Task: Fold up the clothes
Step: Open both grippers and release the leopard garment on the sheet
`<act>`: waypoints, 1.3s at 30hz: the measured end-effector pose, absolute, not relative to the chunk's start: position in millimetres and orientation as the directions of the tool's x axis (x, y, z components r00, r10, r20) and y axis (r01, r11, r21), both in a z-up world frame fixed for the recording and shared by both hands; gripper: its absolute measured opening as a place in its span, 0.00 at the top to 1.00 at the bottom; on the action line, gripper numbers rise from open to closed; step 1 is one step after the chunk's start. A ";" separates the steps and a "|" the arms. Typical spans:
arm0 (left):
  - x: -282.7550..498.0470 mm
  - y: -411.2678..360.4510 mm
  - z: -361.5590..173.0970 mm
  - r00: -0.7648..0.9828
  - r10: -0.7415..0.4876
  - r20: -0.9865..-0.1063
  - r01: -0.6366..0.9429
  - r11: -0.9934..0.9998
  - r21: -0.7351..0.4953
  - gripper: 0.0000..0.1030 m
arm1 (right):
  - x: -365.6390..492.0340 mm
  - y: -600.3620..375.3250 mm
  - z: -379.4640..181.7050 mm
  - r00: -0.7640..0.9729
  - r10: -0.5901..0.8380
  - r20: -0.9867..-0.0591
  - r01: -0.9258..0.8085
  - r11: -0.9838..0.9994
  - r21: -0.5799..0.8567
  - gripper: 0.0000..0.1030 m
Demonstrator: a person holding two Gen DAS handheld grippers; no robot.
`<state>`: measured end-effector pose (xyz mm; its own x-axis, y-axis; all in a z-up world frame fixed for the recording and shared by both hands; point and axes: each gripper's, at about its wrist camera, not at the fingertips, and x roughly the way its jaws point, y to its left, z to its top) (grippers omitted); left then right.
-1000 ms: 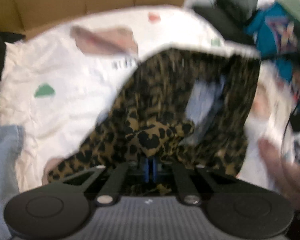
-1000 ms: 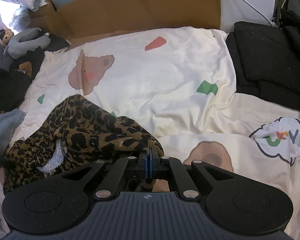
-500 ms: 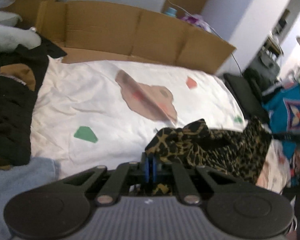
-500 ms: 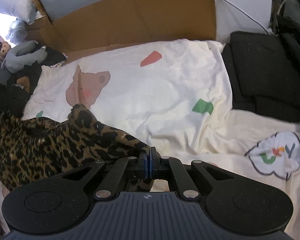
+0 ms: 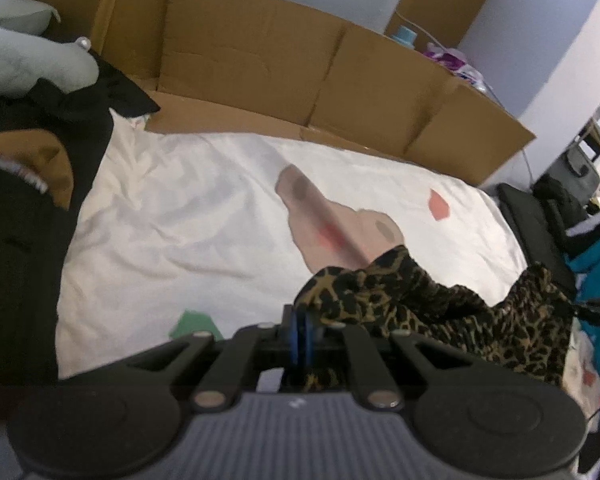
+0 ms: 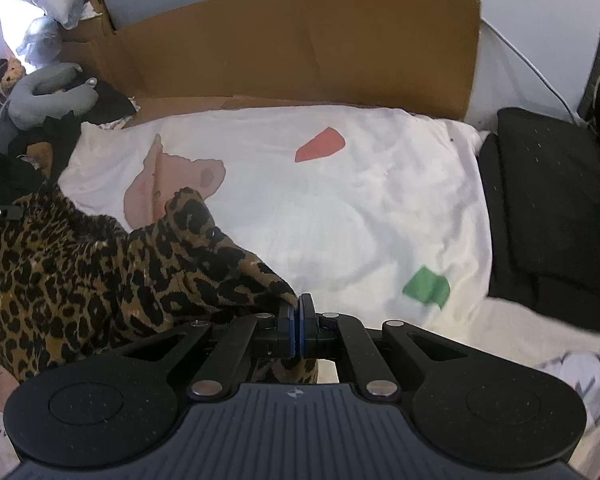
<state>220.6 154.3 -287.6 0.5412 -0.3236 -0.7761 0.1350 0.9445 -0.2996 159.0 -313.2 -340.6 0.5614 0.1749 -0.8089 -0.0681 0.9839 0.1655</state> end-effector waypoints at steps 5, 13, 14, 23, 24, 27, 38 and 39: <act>255.0 153.5 -294.7 0.545 -0.309 -0.779 0.131 0.950 -0.285 0.96 | 192.0 -316.7 -347.1 0.540 0.162 -0.826 -0.107 0.987 0.123 1.00; 309.3 146.7 -307.9 0.524 -0.303 -0.796 0.129 0.952 -0.278 0.96 | 250.0 -321.3 -354.3 0.523 0.125 -0.843 -0.110 0.991 0.078 1.00; 316.3 145.7 -311.0 0.515 -0.299 -0.804 0.125 0.953 -0.274 0.96 | 257.0 -321.4 -355.2 0.522 0.122 -0.844 -0.116 0.991 0.072 1.00; 342.6 132.7 -364.1 0.409 -0.208 -0.889 0.056 0.978 -0.203 0.86 | 285.4 -334.6 -408.5 0.511 0.085 -0.855 -0.013 0.996 0.091 0.99; 340.0 133.7 -368.9 0.401 -0.210 -0.892 0.035 0.976 -0.214 0.86 | 285.5 -337.0 -412.4 0.520 0.080 -0.851 0.036 0.993 0.115 0.99; 331.5 134.3 -375.3 0.401 -0.209 -0.892 0.035 0.976 -0.213 0.81 | 286.2 -333.7 -420.9 0.519 0.063 -0.853 0.078 0.990 0.121 0.98; 322.1 150.5 -346.2 0.466 -0.090 -0.880 -0.035 0.992 -0.119 0.47 | 283.4 -345.3 -408.5 0.551 0.045 -0.833 0.085 0.990 0.110 0.59; 322.8 152.0 -342.5 0.474 -0.083 -0.876 -0.044 0.992 -0.117 0.47 | 282.6 -346.5 -406.2 0.560 0.051 -0.827 0.094 0.988 0.125 0.59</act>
